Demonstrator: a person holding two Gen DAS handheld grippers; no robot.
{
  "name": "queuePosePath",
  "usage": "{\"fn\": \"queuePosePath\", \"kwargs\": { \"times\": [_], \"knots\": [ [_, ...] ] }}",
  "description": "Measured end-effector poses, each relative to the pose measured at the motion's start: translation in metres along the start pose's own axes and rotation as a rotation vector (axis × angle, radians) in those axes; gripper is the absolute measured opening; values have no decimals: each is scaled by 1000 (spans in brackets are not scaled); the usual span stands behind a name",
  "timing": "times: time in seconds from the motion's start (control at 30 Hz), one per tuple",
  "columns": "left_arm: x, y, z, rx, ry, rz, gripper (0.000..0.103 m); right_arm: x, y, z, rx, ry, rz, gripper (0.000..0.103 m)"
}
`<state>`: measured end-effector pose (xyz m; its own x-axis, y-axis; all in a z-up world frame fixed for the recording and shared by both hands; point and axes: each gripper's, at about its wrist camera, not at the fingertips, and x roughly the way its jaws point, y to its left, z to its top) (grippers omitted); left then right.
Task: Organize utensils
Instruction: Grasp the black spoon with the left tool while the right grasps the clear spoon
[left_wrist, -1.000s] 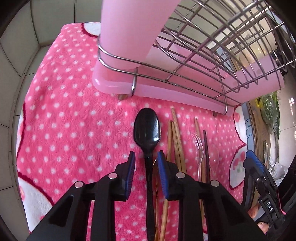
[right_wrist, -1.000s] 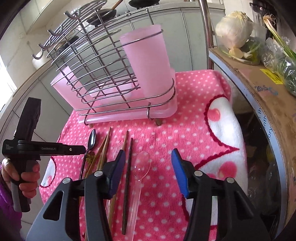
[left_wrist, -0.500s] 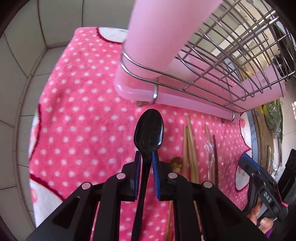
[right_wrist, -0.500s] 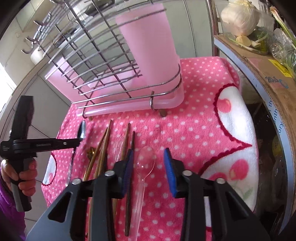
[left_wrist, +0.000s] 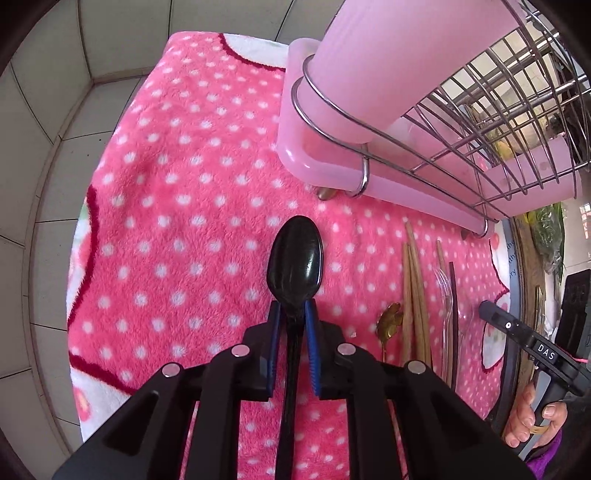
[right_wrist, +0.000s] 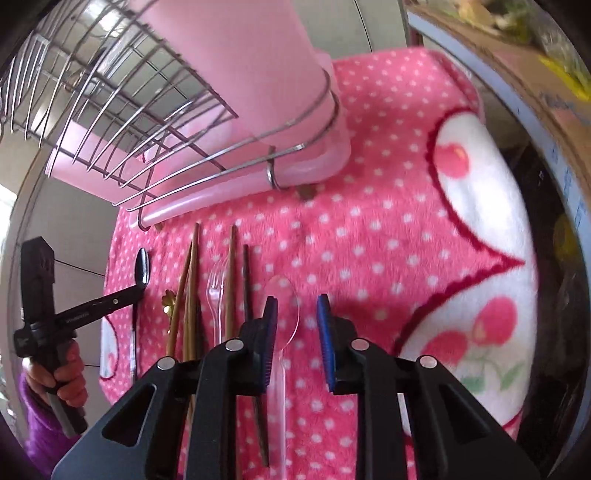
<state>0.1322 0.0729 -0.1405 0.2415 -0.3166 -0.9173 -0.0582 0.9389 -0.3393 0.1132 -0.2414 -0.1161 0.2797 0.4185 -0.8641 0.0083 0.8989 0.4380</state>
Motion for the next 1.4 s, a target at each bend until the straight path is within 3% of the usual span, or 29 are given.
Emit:
{"fn": "queuePosePath", "kwargs": {
  "times": [0.1, 0.17, 0.23, 0.33, 0.4, 0.43, 0.5, 0.6, 0.67, 0.77, 0.93, 1.1, 1.13, 1.23, 1.27, 1.4],
  "knots": [
    [-4, 8, -1, -9, -1, -14, 14, 9, 1, -1, 10, 18, -4, 30],
    [-6, 10, 0, -5, -4, -16, 14, 12, 10, -2, -10, 19, -8, 45],
    [-6, 10, 0, 0, -4, -15, 14, 15, 22, -4, -39, 21, -25, 51],
    [-3, 4, -1, 6, 1, -7, 14, 20, 36, -7, -97, 15, -64, 51],
    [-2, 2, 0, 12, 3, -1, 14, 22, 41, -9, -120, 3, -96, 42],
    [0, 0, 0, 13, 5, 1, 14, 22, 42, -10, -124, -2, -112, 28],
    [1, -1, 1, 15, 12, 0, 14, 18, 34, -11, -83, -8, -61, 24],
    [3, -4, 2, 3, 19, -5, 14, -1, 20, -13, -48, -45, 8, 11],
    [3, -3, 2, -10, 17, -9, 14, -15, 16, -16, -44, -81, 9, 4],
    [3, -6, 1, 8, 17, 7, 13, -29, 9, -18, -37, -112, -6, 1],
    [6, -15, 4, 25, 44, 50, 13, -14, 0, -14, -27, -35, 50, 1],
    [9, -16, 12, 5, 97, 58, 13, 0, 0, -12, 0, 14, 34, 2],
    [9, -15, 14, -8, 106, 55, 14, 6, 3, -11, 5, 12, 28, 6],
    [11, -15, 18, -12, 126, 57, 15, -11, -4, -7, -2, -22, 17, 36],
    [11, -17, 19, -4, 132, 61, 17, -16, -8, -6, -5, -33, 14, 41],
    [14, -28, 21, 45, 153, 75, 30, -16, -9, 1, -27, -45, -14, 41]
  ]
}}
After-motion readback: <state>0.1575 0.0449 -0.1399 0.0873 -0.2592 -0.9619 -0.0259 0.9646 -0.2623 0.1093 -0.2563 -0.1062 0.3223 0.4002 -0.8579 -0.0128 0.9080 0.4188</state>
